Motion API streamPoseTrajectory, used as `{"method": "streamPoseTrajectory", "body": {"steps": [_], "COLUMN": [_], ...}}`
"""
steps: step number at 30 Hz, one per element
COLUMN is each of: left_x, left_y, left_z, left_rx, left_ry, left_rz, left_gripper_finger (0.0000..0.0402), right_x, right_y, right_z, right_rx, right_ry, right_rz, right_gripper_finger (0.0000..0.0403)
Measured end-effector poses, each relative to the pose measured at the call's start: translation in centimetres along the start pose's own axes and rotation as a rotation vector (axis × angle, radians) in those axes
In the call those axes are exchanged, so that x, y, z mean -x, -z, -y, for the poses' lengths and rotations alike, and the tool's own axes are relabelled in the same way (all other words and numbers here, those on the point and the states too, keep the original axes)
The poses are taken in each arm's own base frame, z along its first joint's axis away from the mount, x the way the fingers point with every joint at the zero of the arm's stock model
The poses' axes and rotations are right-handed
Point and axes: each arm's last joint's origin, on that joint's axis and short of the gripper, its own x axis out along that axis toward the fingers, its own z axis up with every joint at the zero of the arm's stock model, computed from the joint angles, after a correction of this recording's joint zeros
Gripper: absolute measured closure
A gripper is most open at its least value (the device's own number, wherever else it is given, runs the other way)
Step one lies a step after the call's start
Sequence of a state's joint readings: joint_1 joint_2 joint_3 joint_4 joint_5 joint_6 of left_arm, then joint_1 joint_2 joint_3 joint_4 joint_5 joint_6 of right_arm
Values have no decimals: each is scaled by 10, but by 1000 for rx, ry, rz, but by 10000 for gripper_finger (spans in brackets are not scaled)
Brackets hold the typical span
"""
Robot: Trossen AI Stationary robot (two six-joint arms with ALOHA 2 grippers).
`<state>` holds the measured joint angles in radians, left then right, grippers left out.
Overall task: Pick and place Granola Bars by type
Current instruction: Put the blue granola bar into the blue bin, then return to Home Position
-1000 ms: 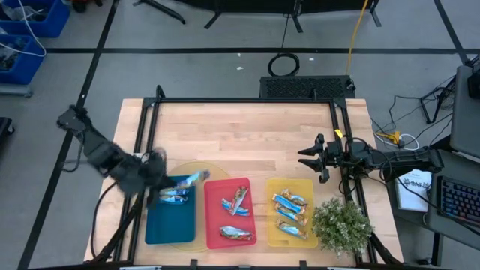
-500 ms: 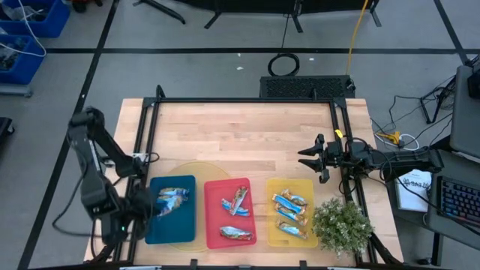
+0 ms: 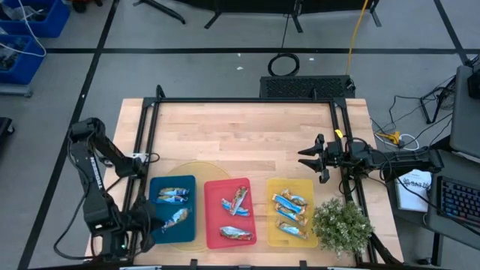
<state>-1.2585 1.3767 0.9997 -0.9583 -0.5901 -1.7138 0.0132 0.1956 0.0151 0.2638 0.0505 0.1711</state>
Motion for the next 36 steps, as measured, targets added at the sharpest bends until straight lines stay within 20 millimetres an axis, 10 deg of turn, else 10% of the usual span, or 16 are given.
{"method": "streamPoseTrajectory", "body": {"steps": [11, 18, 29, 36], "left_x": [-9, -5, -33, -44], "left_y": [-13, -33, -39, -39], "left_z": [-1, 2, -117, -152], "left_rx": [22, -422, -106, -155], "left_ry": [-48, -89, -124, -77], "left_rz": [-18, 473, 649, 728], "left_gripper_finger": [328, 335, 393, 396], "right_x": [0, 0, 0, 0], "right_y": [0, 0, 0, 0], "right_z": [0, 0, 0, 0], "right_rx": [0, 0, 0, 0], "right_ry": [0, 0, 0, 0], "right_rz": [0, 0, 0, 0], "right_gripper_finger": [266, 266, 266, 266]}}
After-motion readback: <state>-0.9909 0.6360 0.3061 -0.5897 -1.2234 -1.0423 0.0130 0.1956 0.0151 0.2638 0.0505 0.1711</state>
